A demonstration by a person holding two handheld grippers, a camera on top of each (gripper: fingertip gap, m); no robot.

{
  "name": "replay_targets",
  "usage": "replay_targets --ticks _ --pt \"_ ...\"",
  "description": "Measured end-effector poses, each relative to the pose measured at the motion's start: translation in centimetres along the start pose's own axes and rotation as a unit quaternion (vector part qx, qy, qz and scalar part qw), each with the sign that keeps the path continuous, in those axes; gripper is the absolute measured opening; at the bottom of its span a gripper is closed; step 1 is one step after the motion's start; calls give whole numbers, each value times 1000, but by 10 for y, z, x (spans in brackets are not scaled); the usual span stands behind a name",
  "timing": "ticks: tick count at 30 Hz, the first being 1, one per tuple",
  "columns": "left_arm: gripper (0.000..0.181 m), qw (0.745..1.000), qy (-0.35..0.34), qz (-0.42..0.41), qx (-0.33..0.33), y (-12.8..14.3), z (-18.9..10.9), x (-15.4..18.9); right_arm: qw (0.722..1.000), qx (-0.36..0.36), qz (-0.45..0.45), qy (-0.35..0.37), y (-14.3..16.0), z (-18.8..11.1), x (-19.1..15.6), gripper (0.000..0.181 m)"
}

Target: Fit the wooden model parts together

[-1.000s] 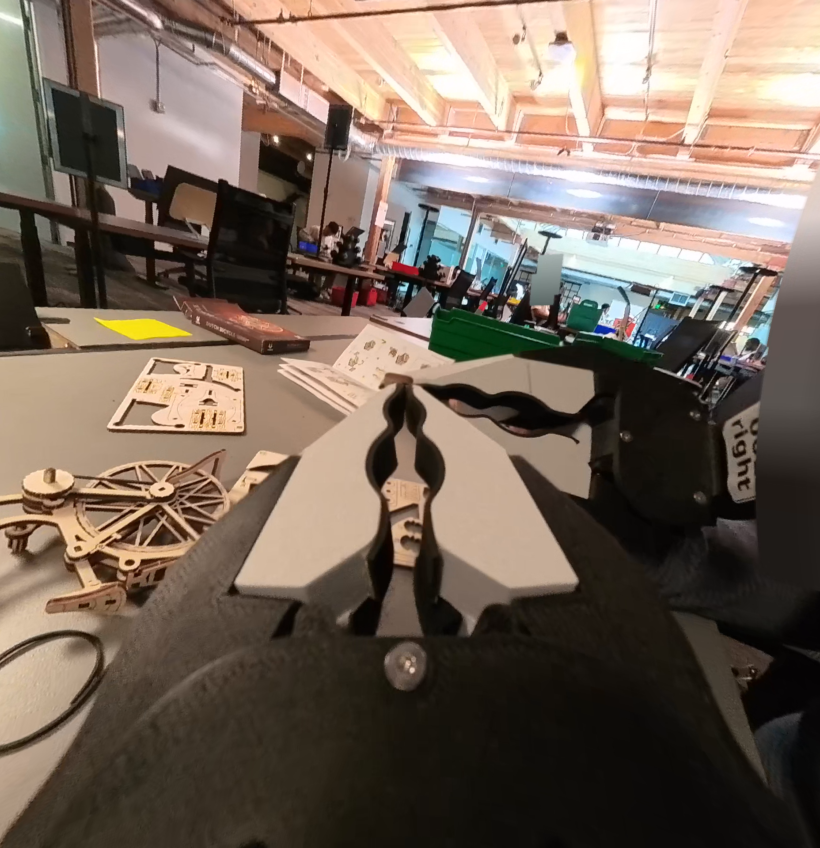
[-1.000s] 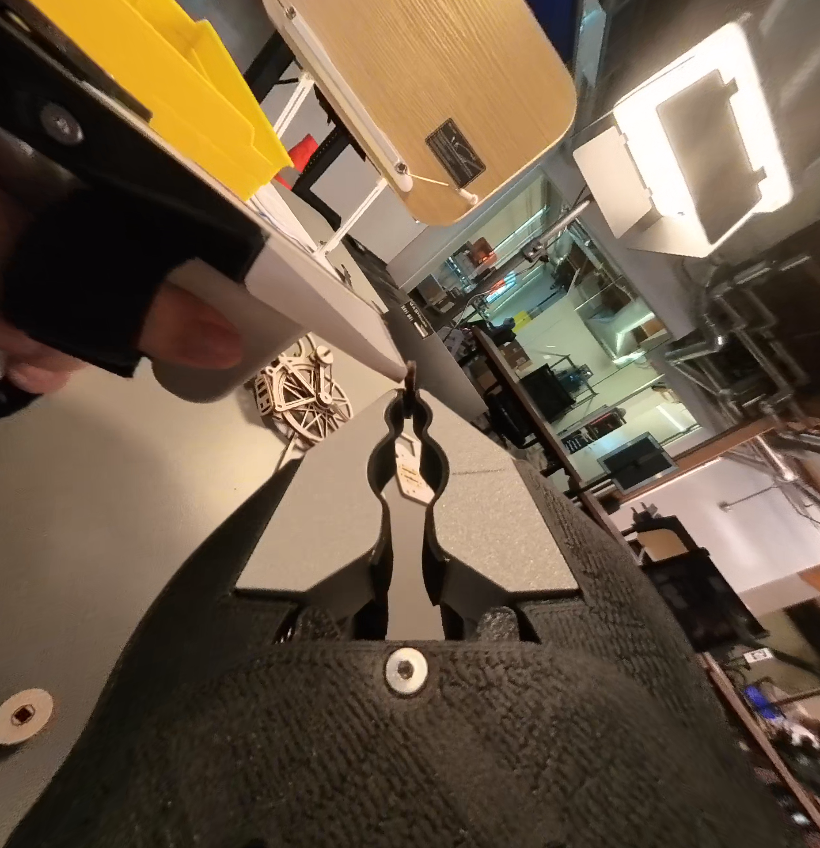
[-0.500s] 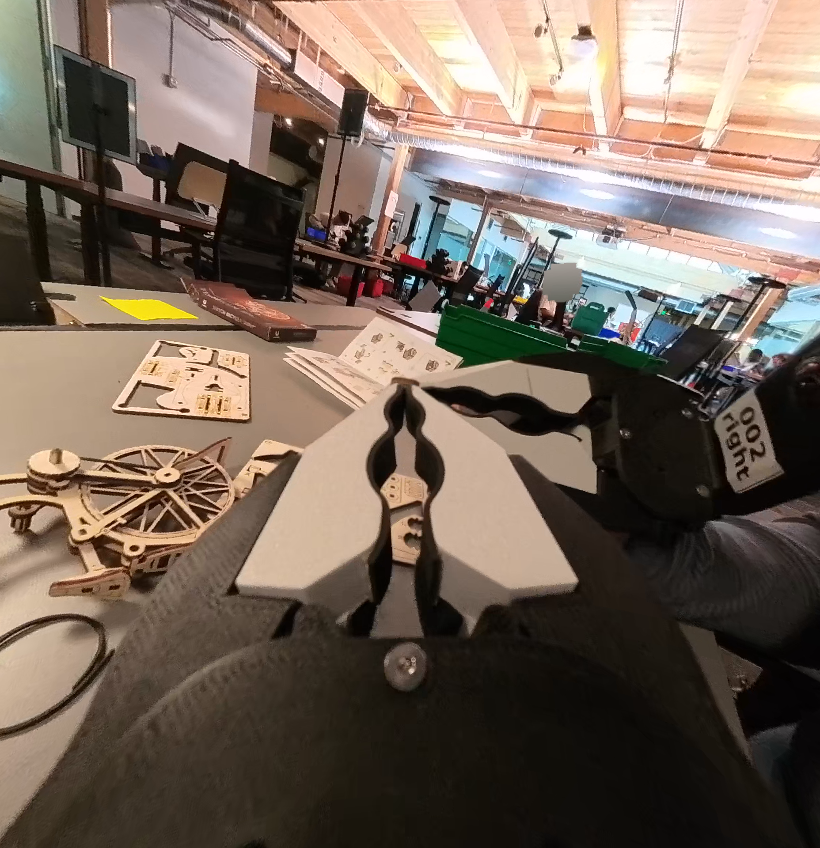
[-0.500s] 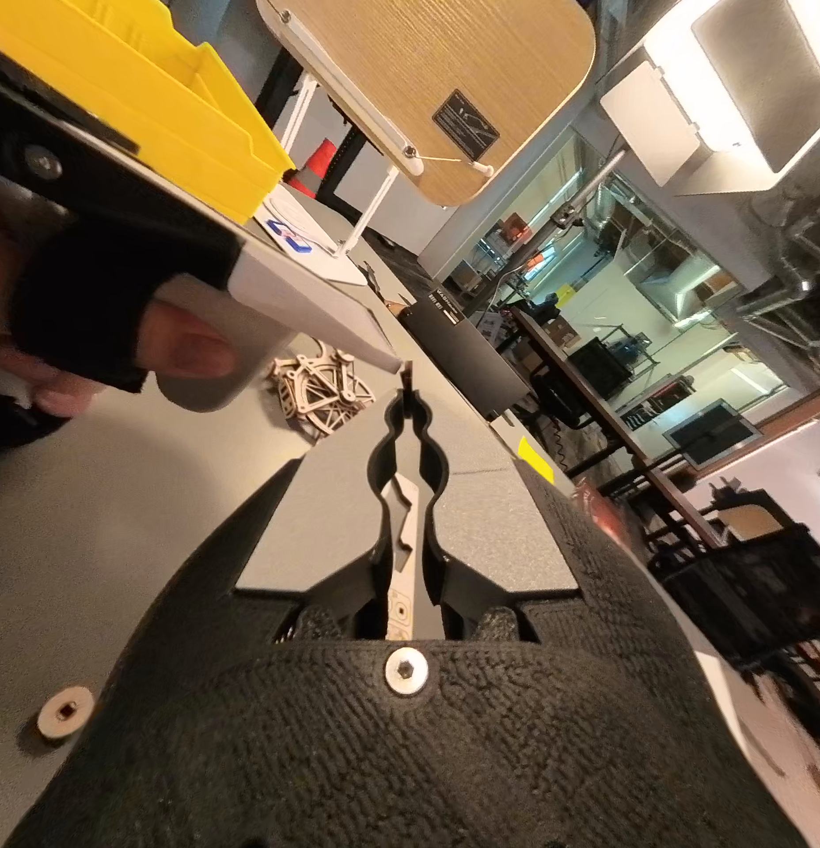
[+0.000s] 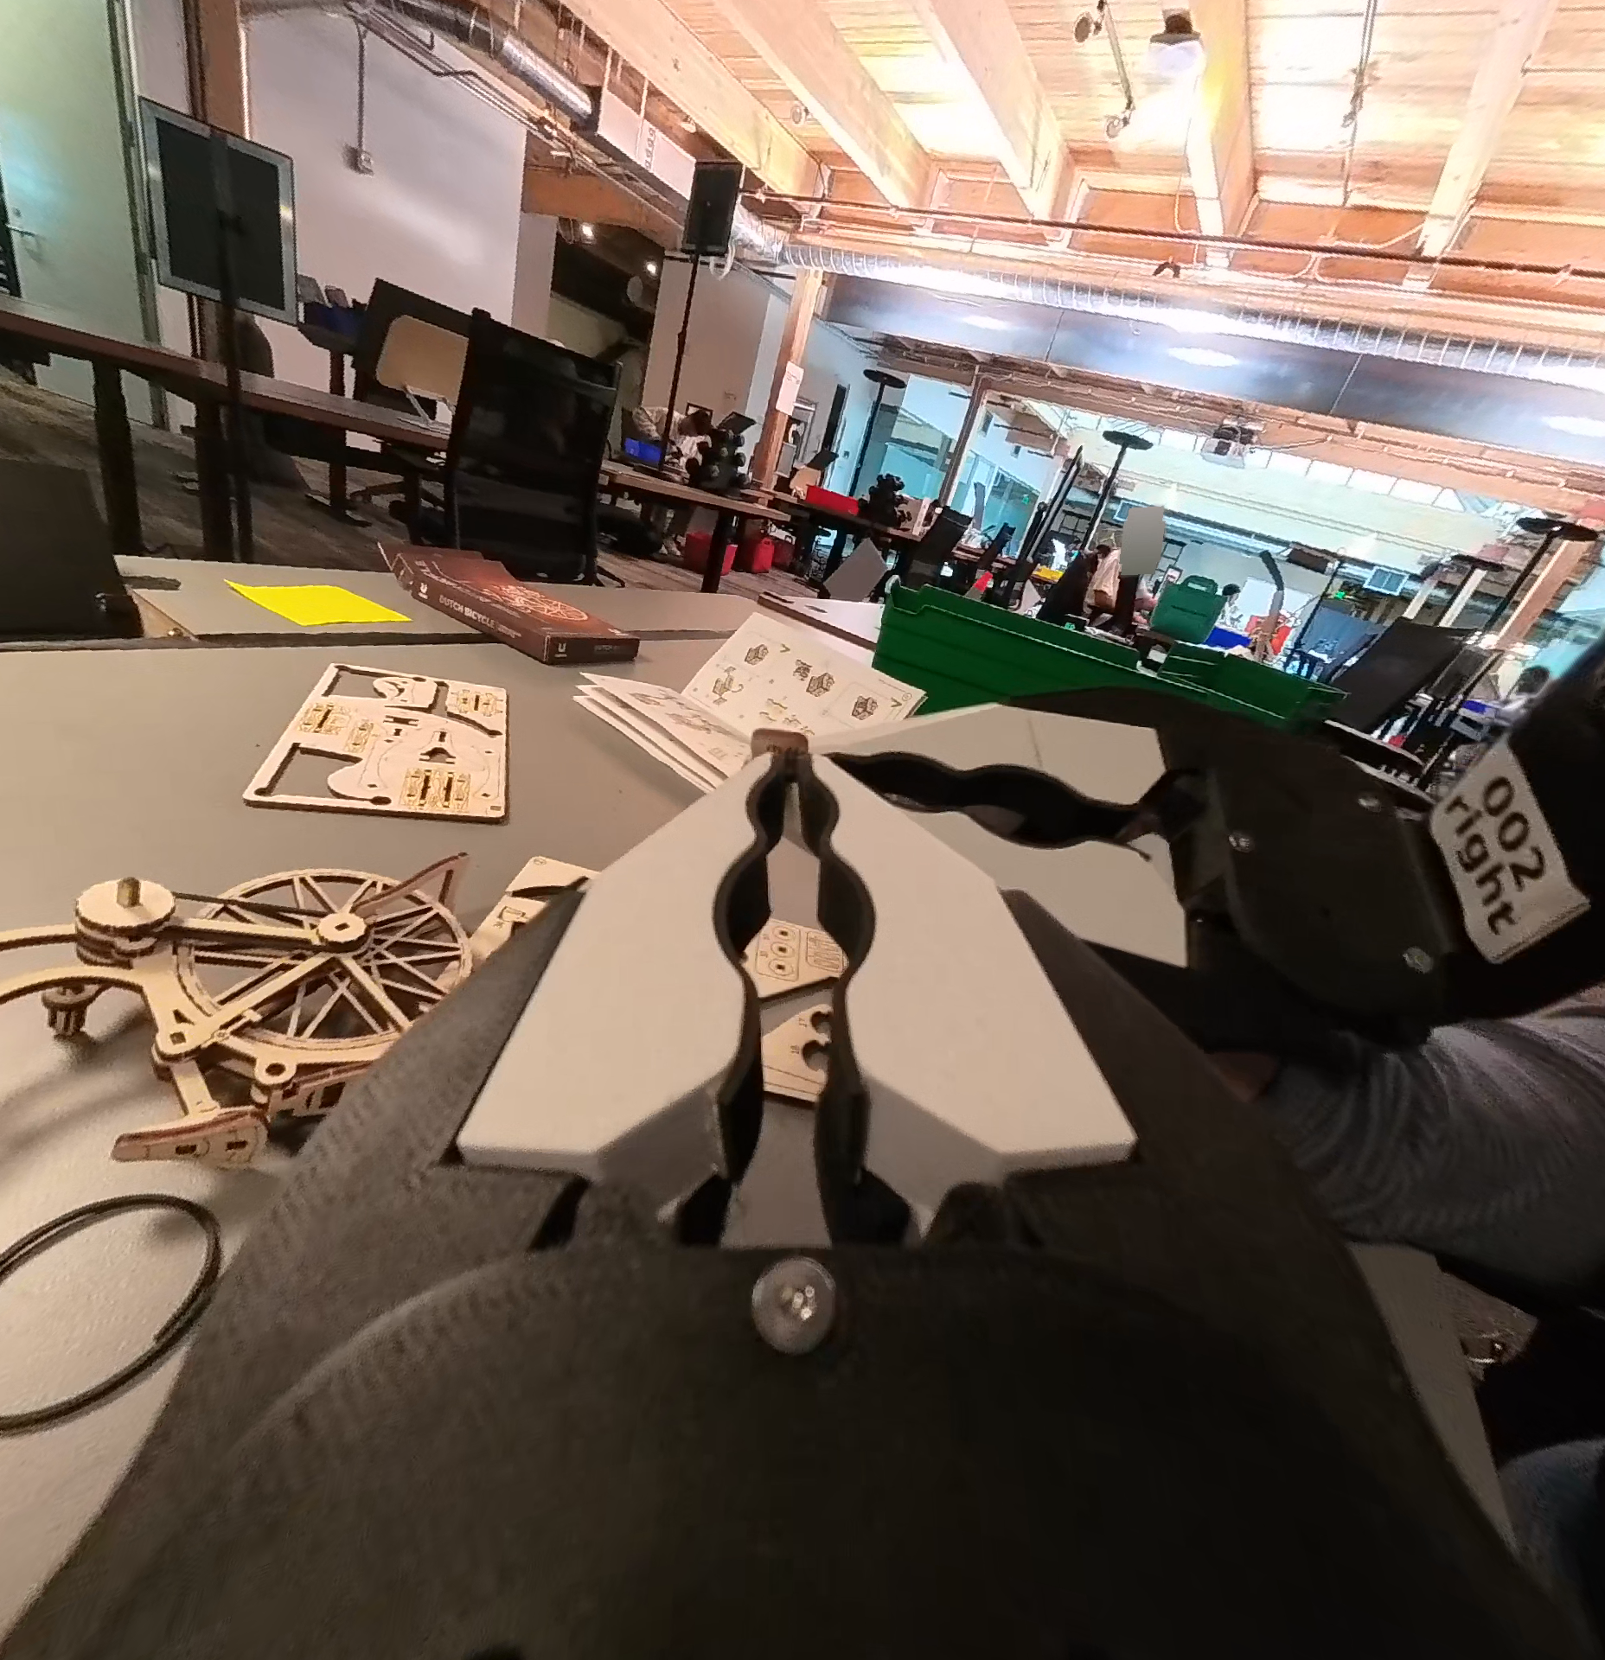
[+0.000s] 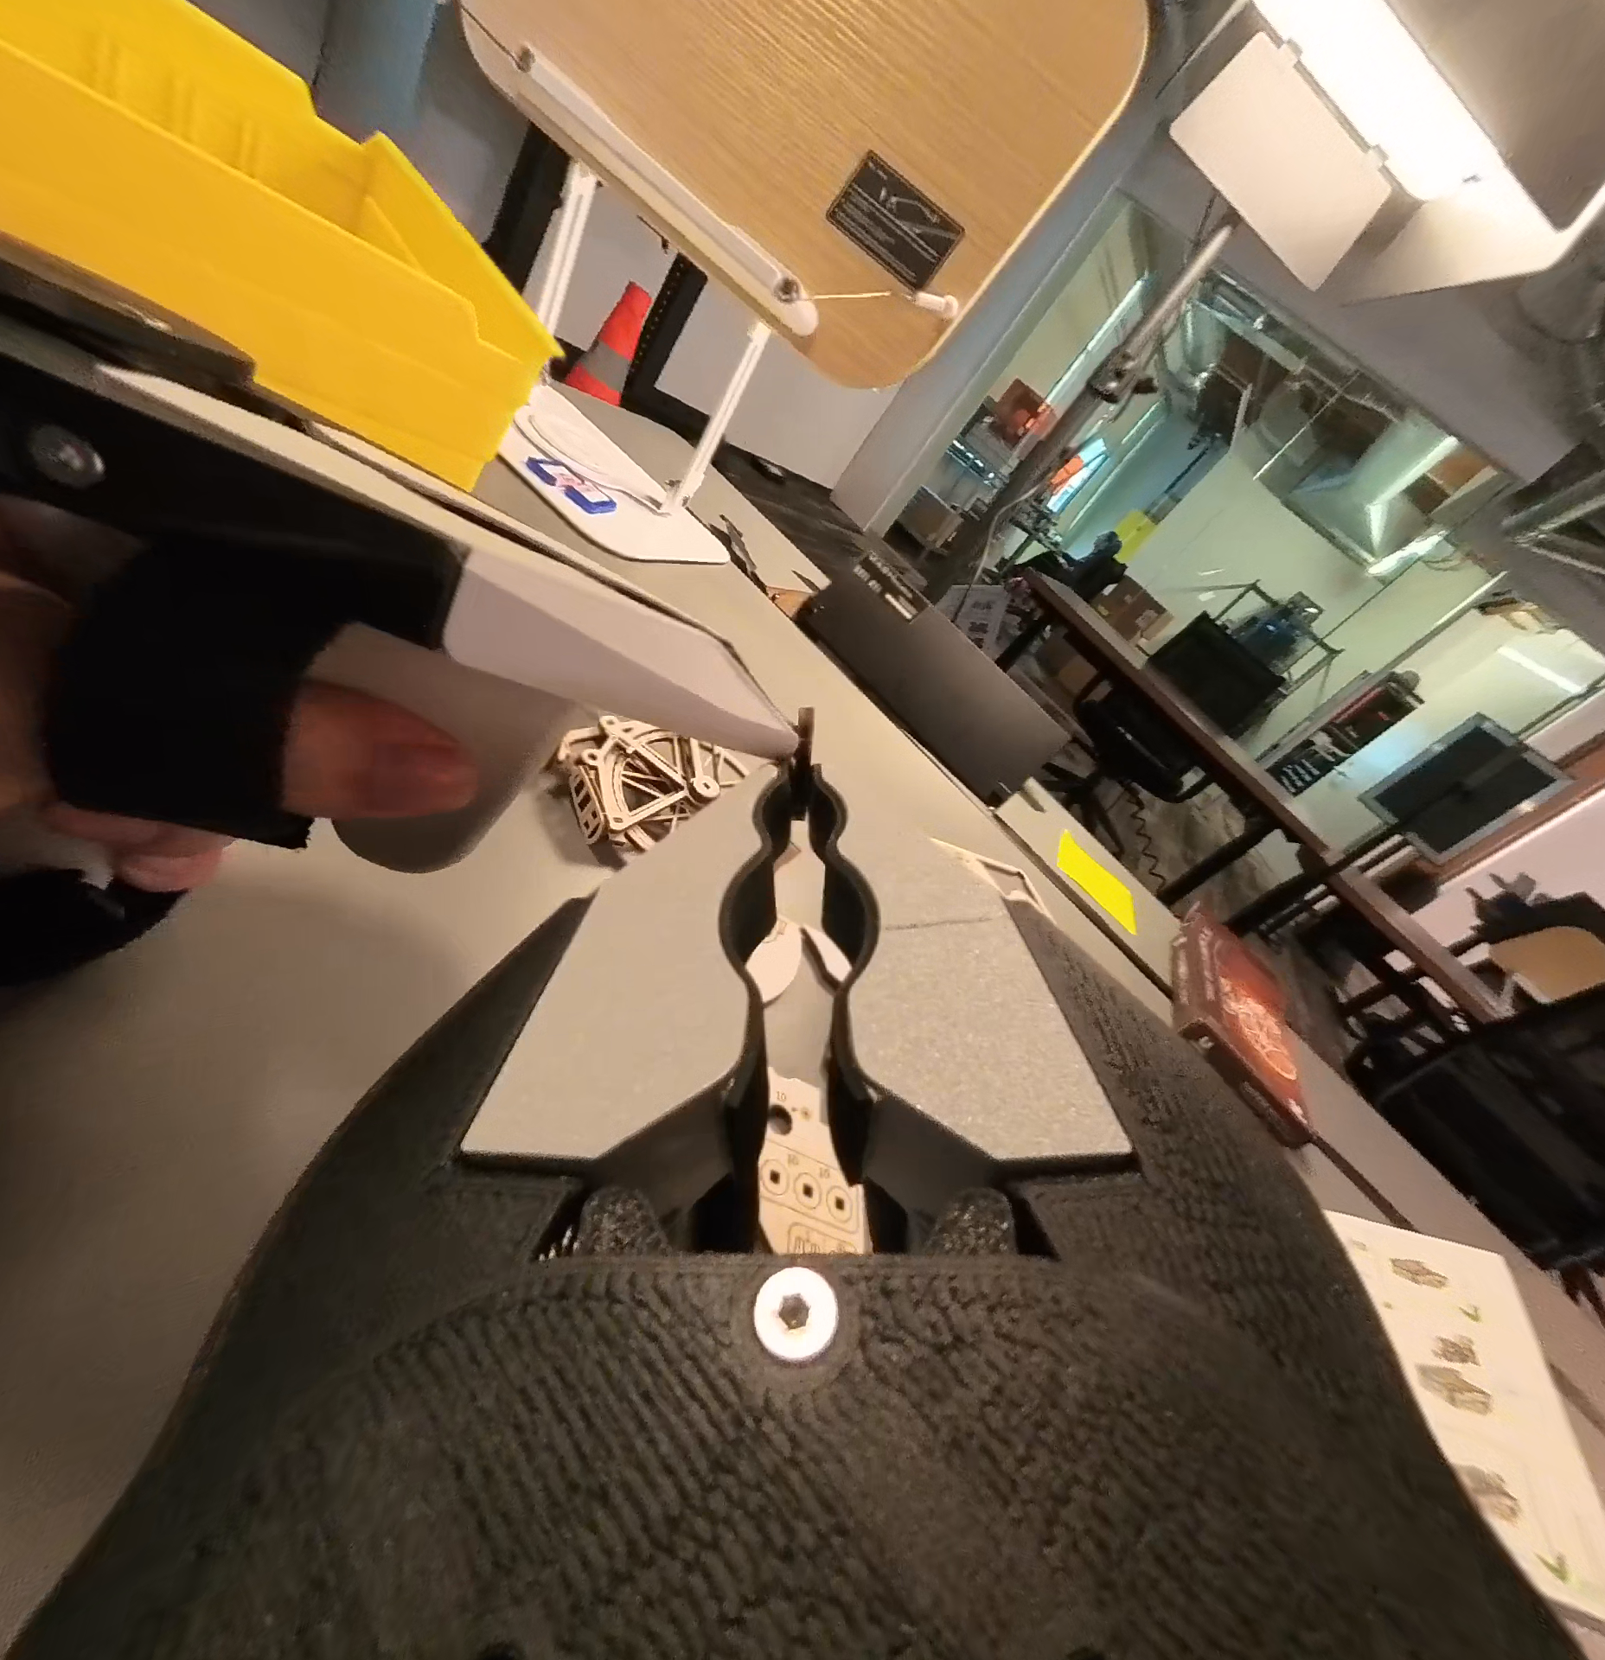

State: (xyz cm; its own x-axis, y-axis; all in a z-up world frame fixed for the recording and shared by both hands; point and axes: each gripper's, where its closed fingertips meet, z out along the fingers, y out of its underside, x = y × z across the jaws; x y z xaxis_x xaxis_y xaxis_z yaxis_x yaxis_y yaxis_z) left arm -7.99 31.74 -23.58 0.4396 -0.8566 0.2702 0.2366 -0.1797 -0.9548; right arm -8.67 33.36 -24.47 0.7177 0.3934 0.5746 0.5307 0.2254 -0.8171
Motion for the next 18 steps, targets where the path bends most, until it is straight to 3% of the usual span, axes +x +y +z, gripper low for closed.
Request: replay_targets --ticks 6,18 --pt "0 1000 7 7 14 -4 -2 3 997 3 -67 26 -5 -2 1 0" --pt "0 999 18 -22 -17 4 0 1 999 -5 -46 7 2 -1 1 0"
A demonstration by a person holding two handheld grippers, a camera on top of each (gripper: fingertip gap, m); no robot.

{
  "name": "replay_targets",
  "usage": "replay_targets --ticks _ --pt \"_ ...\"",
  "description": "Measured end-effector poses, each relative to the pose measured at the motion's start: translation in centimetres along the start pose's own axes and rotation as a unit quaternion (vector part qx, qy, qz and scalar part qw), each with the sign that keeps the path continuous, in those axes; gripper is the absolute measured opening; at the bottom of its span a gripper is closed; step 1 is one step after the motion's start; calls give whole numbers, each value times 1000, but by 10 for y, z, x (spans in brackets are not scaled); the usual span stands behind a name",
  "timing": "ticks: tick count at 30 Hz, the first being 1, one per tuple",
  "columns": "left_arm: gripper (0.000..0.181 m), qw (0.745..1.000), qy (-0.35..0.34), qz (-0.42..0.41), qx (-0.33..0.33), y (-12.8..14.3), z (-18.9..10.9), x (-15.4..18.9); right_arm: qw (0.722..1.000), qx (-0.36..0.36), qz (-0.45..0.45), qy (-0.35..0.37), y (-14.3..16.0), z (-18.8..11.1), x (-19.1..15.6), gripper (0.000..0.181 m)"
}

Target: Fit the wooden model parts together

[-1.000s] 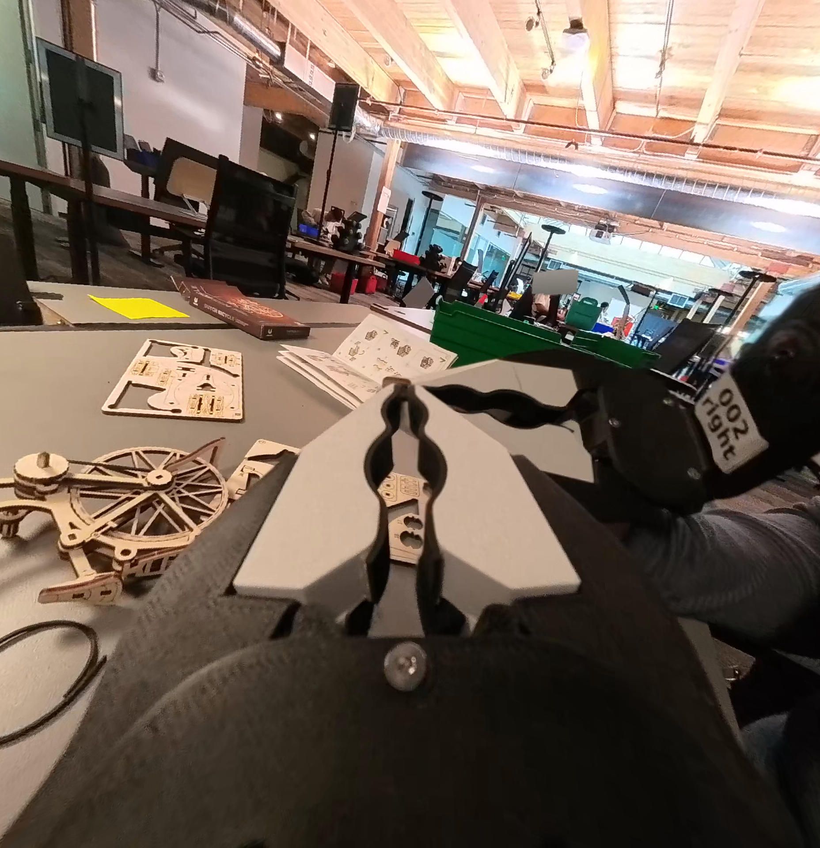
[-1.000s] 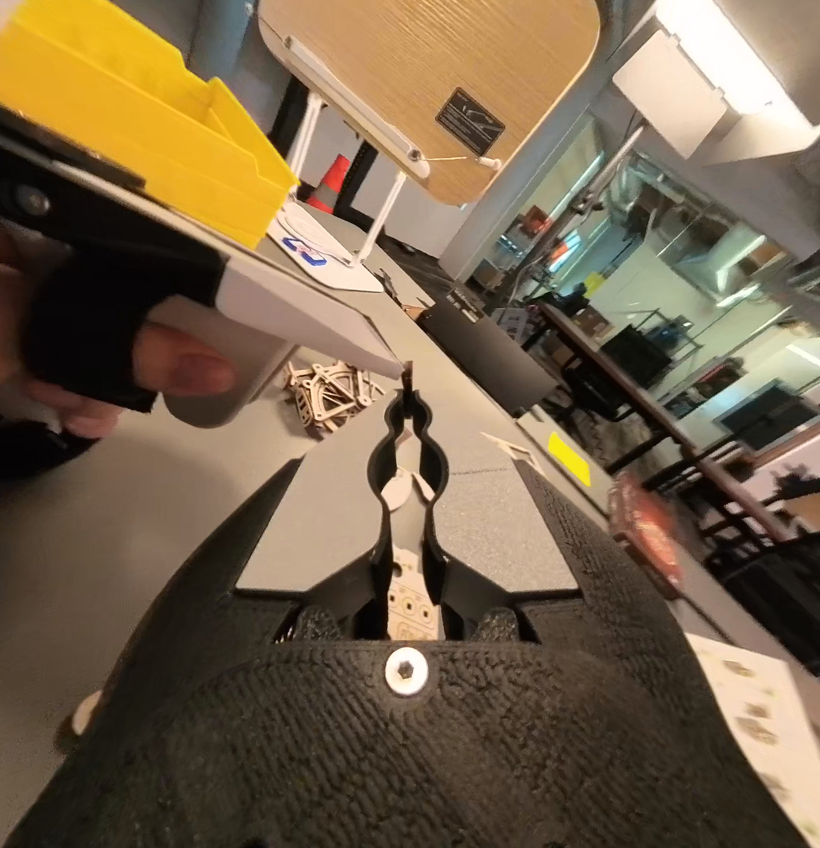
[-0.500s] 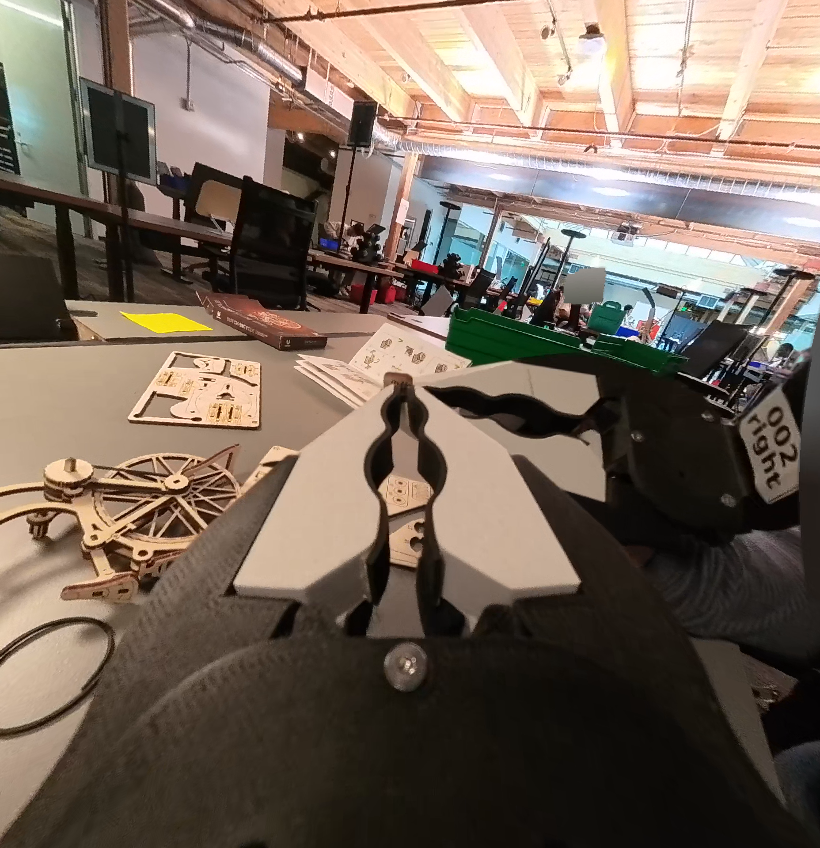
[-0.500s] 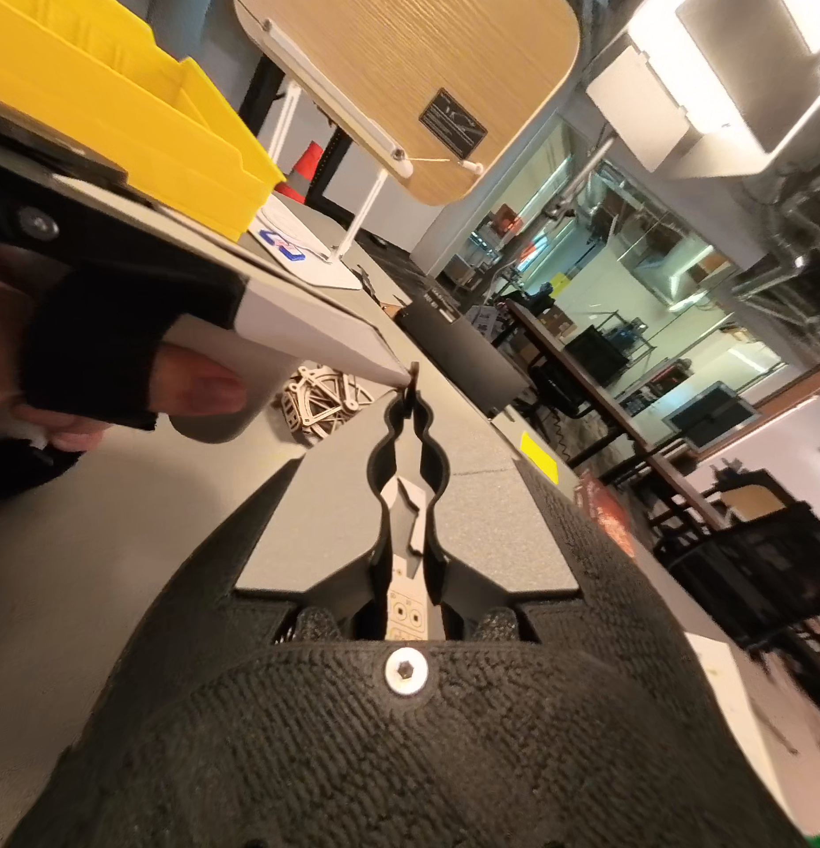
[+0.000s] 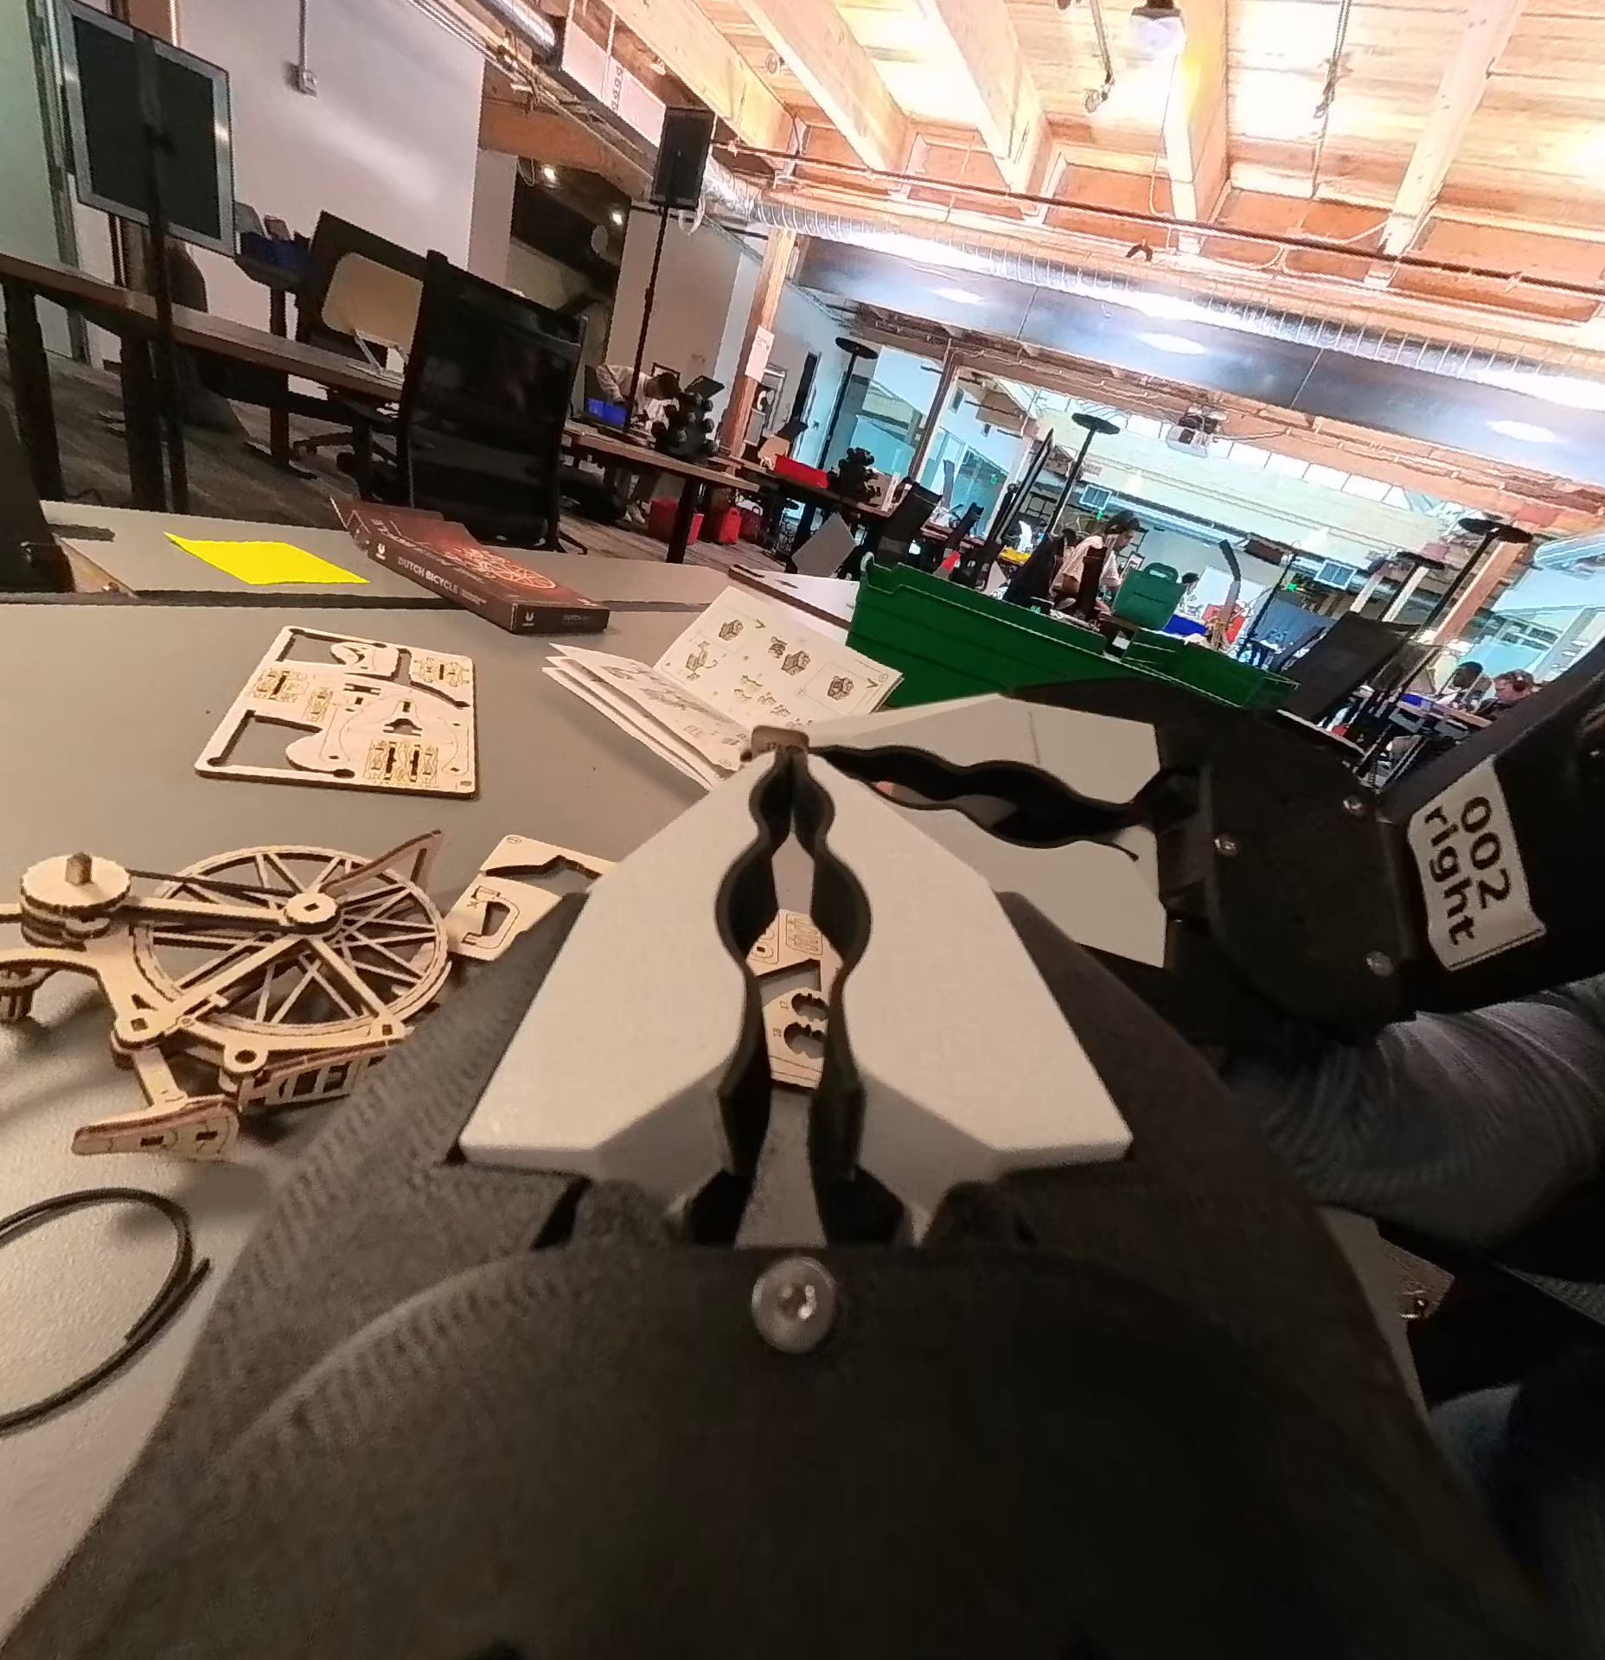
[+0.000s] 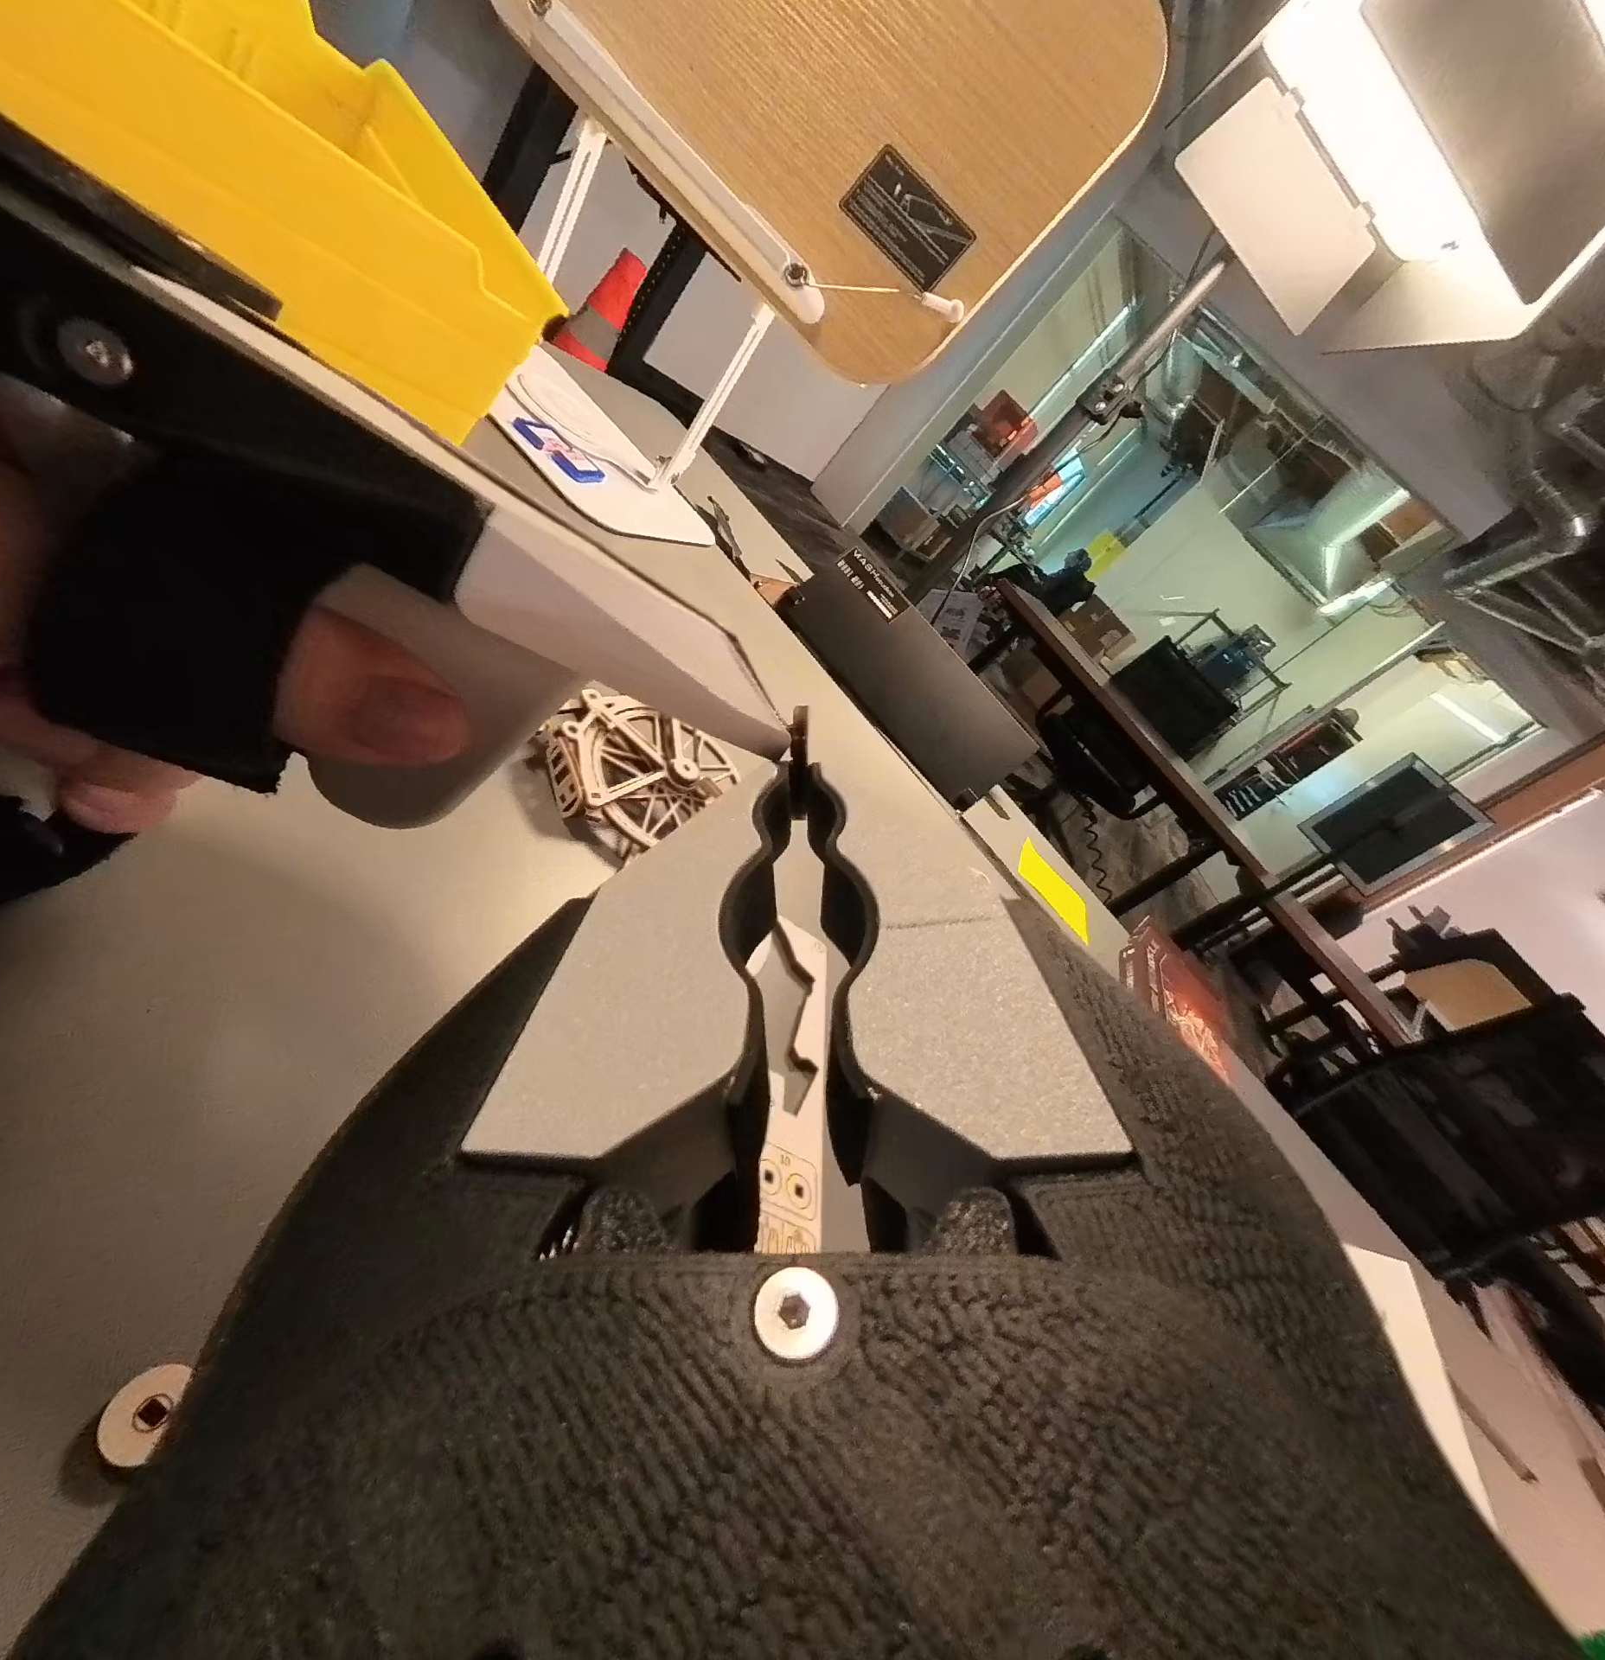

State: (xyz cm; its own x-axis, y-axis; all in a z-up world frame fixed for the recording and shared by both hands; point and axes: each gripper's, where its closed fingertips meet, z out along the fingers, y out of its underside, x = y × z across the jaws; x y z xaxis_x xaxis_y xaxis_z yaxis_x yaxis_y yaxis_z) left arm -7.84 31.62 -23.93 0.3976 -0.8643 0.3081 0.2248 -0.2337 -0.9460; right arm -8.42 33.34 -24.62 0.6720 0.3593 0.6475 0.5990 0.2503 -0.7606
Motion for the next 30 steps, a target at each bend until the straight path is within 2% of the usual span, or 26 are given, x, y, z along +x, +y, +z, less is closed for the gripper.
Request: replay_targets --ticks 9,15,28,30 --pt "0 998 -14 53 -14 2 0 0 1000 0 21 -11 2 0 -1 0" --pt "0 990 -15 136 -45 11 4 10 998 -12 58 -11 11 2 6 0" --pt "0 993 -39 115 -9 0 1 2 990 7 130 -45 9 2 3 0" --pt "6 993 -43 114 -1 -1 1 2 991 9 124 -49 8 2 0 0"
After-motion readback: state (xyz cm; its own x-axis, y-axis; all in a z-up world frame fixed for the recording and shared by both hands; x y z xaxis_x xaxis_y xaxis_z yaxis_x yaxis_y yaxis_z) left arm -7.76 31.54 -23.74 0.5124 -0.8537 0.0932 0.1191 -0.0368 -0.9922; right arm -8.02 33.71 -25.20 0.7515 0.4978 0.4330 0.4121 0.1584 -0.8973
